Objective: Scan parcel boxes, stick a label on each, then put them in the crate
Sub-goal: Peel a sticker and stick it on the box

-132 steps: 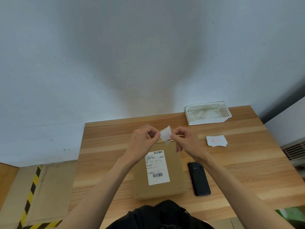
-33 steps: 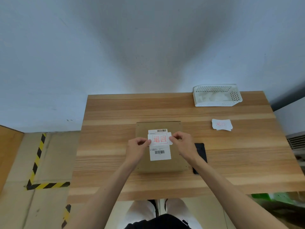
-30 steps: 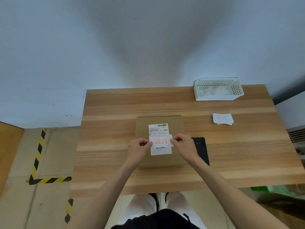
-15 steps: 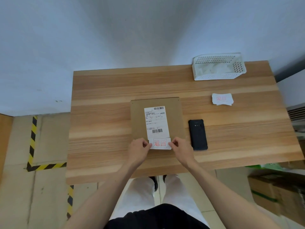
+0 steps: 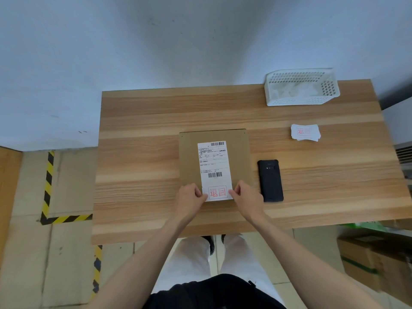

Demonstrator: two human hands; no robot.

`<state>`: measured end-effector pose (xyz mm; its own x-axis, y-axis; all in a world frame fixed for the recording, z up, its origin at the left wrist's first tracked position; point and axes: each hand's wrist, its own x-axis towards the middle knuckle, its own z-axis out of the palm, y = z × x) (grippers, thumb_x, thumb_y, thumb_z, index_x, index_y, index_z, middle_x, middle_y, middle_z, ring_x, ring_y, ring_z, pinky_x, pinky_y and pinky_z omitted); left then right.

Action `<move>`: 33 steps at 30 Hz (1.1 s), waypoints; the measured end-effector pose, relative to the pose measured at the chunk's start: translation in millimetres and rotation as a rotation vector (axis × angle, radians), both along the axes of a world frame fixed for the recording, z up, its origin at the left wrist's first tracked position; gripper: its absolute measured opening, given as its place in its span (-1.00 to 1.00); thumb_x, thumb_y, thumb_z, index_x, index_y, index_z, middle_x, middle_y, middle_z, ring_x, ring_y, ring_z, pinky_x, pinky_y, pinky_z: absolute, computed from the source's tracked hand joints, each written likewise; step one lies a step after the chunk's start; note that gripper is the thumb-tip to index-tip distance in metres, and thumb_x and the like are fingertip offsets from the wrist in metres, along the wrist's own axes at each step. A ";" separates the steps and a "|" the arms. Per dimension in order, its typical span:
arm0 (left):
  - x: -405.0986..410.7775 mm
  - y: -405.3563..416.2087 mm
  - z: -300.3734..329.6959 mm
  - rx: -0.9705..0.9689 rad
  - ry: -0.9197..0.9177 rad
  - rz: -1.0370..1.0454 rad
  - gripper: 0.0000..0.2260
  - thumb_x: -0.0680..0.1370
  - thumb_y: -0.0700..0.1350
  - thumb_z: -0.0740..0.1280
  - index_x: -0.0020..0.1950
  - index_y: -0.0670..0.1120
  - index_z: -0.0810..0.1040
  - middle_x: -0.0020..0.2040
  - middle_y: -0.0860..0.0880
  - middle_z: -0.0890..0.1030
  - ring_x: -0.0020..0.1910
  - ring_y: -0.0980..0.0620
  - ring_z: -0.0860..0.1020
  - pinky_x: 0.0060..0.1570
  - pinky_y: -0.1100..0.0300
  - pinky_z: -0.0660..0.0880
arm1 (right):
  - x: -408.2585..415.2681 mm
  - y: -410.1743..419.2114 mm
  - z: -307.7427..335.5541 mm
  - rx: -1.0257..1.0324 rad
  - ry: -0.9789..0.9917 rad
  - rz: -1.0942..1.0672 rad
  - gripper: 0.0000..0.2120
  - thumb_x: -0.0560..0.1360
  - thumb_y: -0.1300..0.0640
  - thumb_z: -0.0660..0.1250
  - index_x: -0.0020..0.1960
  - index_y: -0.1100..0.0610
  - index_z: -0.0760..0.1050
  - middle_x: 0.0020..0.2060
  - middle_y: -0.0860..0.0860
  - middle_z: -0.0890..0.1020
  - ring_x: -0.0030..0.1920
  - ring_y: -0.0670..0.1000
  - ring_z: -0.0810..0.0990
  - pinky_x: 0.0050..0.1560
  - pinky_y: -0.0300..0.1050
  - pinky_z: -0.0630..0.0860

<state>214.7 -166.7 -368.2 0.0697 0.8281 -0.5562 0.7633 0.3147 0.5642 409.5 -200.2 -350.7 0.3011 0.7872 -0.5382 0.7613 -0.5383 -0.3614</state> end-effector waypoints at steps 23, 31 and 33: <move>-11.3 29.7 5.7 -0.056 0.033 0.012 -0.58 0.54 0.06 0.48 -0.39 -0.11 0.41 -0.44 -0.06 0.41 -0.39 -0.05 0.34 -0.35 0.10 0.23 | 5.9 11.1 -4.7 -0.034 -0.032 -0.163 -0.63 0.57 -0.20 0.32 -0.20 0.04 0.33 -0.27 -0.05 0.53 -0.22 0.05 0.52 -0.15 -0.01 0.41; 5.4 2.1 8.4 0.084 0.309 -0.266 -0.31 0.39 0.50 0.32 0.04 -0.13 0.50 0.00 -0.05 0.49 -0.01 -0.11 0.51 0.07 -0.03 0.44 | -11.5 -5.1 -0.5 -0.032 -0.110 0.076 -0.37 0.40 -0.45 0.32 0.06 0.11 0.38 -0.03 -0.03 0.51 -0.05 0.07 0.56 -0.14 -0.01 0.46; 6.0 2.0 7.6 0.091 0.320 -0.285 -0.32 0.40 0.46 0.35 0.09 -0.14 0.49 0.05 -0.07 0.50 0.04 -0.13 0.51 0.08 -0.02 0.41 | -11.3 -8.0 -4.5 -0.040 -0.116 0.096 -0.36 0.40 -0.44 0.34 0.08 0.12 0.38 0.01 -0.01 0.51 -0.04 0.08 0.58 -0.14 -0.01 0.49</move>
<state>220.6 -164.7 -360.6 0.1389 0.8473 -0.5127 0.9532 0.0260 0.3012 398.2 -208.2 -355.3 0.2877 0.7939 -0.5357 0.8454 -0.4733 -0.2474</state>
